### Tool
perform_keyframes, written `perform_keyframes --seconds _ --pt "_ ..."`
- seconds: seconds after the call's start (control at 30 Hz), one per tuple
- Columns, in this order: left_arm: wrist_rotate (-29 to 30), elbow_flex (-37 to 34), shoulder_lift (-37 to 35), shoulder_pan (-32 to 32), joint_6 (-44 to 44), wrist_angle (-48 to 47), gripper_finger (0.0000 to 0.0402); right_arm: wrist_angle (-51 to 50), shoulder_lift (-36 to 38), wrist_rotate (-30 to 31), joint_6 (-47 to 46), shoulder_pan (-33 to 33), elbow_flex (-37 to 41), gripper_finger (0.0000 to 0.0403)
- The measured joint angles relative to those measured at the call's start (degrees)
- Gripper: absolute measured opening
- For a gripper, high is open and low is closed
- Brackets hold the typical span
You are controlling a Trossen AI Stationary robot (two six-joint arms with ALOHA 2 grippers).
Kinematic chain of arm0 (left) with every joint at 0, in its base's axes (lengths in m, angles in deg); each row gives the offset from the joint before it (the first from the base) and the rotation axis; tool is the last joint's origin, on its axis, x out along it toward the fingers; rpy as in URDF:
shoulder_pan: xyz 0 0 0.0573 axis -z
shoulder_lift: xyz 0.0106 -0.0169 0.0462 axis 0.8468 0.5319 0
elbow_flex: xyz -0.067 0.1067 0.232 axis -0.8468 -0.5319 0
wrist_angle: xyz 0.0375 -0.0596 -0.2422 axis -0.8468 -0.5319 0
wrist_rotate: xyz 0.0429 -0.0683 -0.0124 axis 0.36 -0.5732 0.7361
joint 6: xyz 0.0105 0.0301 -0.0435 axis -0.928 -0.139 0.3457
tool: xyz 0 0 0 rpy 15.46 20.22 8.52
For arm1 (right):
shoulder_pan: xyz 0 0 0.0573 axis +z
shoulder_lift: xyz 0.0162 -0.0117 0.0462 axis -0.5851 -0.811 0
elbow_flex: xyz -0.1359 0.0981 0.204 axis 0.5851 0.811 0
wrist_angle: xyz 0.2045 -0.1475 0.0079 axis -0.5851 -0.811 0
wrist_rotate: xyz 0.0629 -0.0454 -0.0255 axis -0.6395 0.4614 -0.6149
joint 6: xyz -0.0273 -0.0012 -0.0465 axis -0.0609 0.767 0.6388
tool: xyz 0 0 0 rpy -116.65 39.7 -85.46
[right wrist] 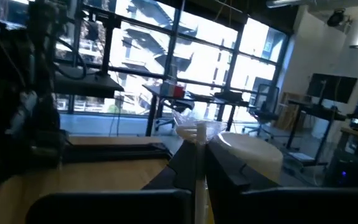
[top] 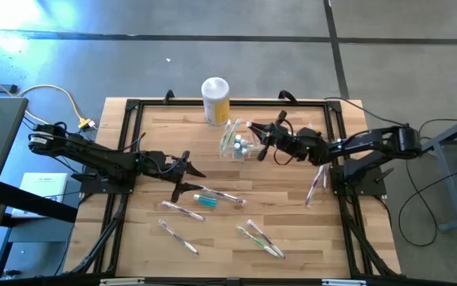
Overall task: Pick & Place toothbrushing station
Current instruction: Put the orange toothbrush into the transparent organizer
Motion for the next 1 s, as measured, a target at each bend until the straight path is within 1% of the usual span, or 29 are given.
perform_keyframes --seconds 0.07,0.1,0.3,0.37,0.43,0.5,0.6,0.73,0.9,1.0 --pt "0.0 0.0 0.0 0.0 0.4 -0.3 0.0195 0.0 -1.2 2.0 0.0 -0.6 0.0 0.0011" --pt "0.0 0.0 0.0 0.0 0.9 -0.5 0.0195 0.0 -1.7 1.9 0.0 -1.0 0.0 0.0011" --pt "0.0 0.0 0.0 0.0 1.4 -0.3 0.0195 1.1 -6.5 -0.3 -3.1 -4.1 0.0 0.0011" --pt "0.0 0.0 0.0 0.0 2.0 -0.4 0.0195 2.1 -8.3 -3.2 -4.3 -5.3 0.1 0.0011" --pt "0.0 0.0 0.0 0.0 2.6 -0.6 0.0195 3.8 -9.6 -4.7 -5.7 -6.0 0.6 0.0011" --pt "0.0 0.0 0.0 0.0 2.6 -1.4 0.0195 4.8 -10.6 -4.5 -7.3 -6.5 1.1 0.0011" --pt "0.0 0.0 0.0 0.0 2.6 -3.5 0.0195 3.4 -11.4 -4.0 -9.1 -7.2 1.9 0.0016" --pt "0.2 0.0 0.0 0.0 2.6 -5.0 0.0195 -1.4 -11.4 -3.6 -10.7 -7.1 1.9 0.0041" --pt "0.2 0.0 0.0 0.0 2.1 -5.0 0.0195 -6.3 -11.4 1.2 -11.9 -6.4 1.9 0.0087" --pt "0.2 0.0 0.0 0.0 2.2 -5.2 0.0195 -6.6 -11.4 3.8 -11.6 -5.3 1.9 0.0121"
